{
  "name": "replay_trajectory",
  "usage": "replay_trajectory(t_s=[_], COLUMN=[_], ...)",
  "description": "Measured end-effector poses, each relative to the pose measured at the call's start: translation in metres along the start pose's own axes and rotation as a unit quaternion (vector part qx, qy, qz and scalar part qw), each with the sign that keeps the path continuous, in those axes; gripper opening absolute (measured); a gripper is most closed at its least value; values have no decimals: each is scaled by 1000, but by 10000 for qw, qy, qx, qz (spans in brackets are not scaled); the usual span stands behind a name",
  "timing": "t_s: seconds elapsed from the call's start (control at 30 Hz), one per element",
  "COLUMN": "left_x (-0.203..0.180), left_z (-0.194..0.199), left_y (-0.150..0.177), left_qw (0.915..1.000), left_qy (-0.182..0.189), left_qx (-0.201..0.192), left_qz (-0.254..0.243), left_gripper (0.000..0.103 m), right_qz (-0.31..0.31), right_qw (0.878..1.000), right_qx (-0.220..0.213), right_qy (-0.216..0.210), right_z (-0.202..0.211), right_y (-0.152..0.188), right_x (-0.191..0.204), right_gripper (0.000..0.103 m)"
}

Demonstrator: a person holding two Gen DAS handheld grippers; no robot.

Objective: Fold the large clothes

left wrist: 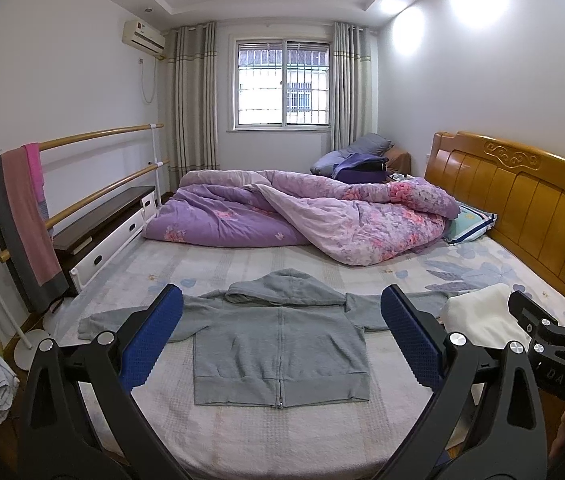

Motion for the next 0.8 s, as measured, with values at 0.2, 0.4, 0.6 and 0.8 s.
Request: replay_trajectory(t_s=[0.2, 0.4, 0.6, 0.8], left_x=[0, -1, -2, -2], left_z=[0, 0, 1, 4], left_y=[0, 0, 0, 0], left_qw=[10000, 10000, 10000, 10000], left_qy=[3, -5, -13, -26], left_qx=[-12, -6, -10, -12], left_qz=[-2, 1, -10, -3], left_gripper=[98, 98, 98, 98], right_qz=[-1, 4, 2, 13], right_qw=[10000, 10000, 10000, 9999], right_qx=[6, 18, 21, 45], right_qy=[-30, -47, -64, -92], right_z=[1, 0, 2, 3], right_y=[-2, -1, 0, -1], right_x=[2, 2, 3, 8], right_gripper=[96, 96, 96, 96])
Point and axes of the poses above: each gripper's, at about its wrist camera, not at the fingertips, and z roughly against the way its jaws point, x to its left, y to its underside, the point moved 7 cm from there along -z, roughly the way its jaws point
